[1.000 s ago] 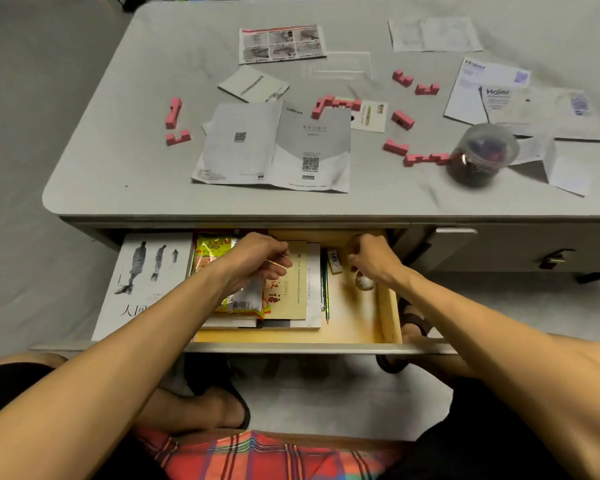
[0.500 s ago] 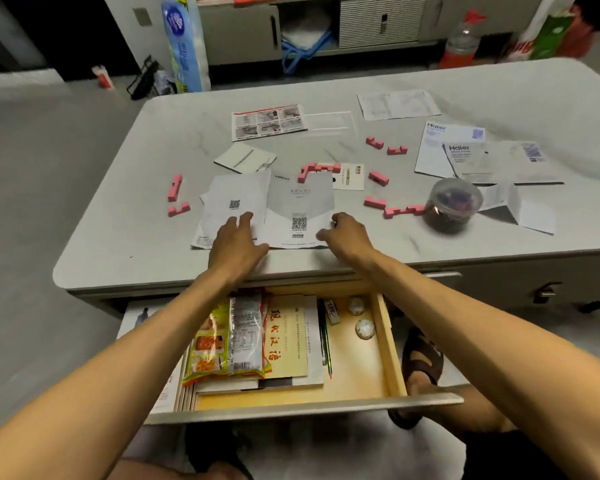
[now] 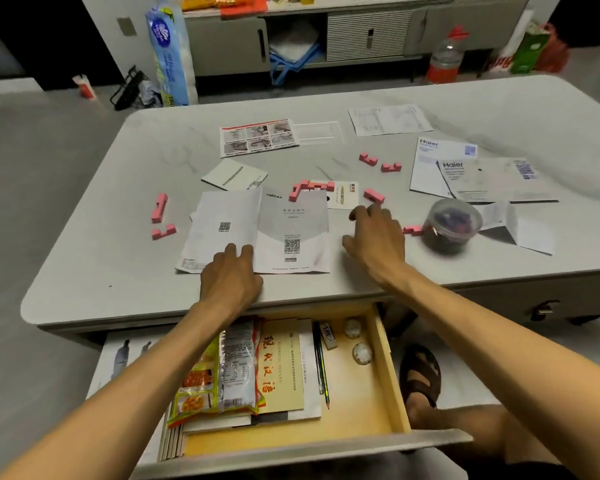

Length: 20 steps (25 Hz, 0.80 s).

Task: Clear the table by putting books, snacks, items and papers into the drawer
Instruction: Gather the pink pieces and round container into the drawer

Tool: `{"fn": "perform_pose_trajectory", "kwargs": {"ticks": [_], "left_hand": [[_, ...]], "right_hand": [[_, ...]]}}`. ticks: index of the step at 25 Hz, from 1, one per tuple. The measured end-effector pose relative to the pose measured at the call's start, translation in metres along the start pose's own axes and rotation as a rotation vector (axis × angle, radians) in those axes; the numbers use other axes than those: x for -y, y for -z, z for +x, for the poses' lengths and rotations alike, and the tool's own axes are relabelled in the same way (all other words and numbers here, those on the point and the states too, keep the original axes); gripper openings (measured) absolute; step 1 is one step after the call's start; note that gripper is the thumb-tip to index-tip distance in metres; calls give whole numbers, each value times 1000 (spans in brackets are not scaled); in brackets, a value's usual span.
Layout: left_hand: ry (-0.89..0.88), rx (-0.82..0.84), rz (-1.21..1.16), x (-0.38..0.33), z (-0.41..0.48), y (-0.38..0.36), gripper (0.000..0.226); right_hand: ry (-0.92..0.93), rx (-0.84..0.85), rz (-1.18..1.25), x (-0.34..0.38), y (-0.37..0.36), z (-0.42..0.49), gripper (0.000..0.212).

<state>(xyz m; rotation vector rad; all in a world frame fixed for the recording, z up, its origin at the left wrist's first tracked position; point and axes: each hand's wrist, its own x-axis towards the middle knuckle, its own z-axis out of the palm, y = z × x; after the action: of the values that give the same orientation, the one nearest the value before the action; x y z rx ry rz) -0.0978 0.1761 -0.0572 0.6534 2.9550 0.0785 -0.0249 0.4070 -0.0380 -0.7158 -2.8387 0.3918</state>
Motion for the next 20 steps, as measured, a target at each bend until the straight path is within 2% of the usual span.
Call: {"fn": "perform_pose_trajectory", "kwargs": {"ticks": [2,3,6,7,9,12,16,20], "left_hand": [[-1,-55,-66,-17,-1,-1,49],[-12,-73,-112,-27,1,-1,50],[-87,-42,-308,-63,8,3,50],[-127,-14,-353,-76,11,5,50],[-217,33,-390,-101,20,7,51],[-343,49,-322,-148,38,8,60],[-398,105,-57,-209,72,-2,68],[-453,-39,130,-223,91,-13,42]], "right_hand": [[-18,-157,-164,-38,27,10,54],[-101,-154,-186,-59,38,16,63],[-343,99,-24,-109,53,23,86],[-341,165,41,-120,53,23,87],[-288,157,112,-133,55,18,84],[-228,71,134,-139,64,10,83],[-134,153,130,-151,70,5,81],[-140,162,125,-161,61,10,80]]}}
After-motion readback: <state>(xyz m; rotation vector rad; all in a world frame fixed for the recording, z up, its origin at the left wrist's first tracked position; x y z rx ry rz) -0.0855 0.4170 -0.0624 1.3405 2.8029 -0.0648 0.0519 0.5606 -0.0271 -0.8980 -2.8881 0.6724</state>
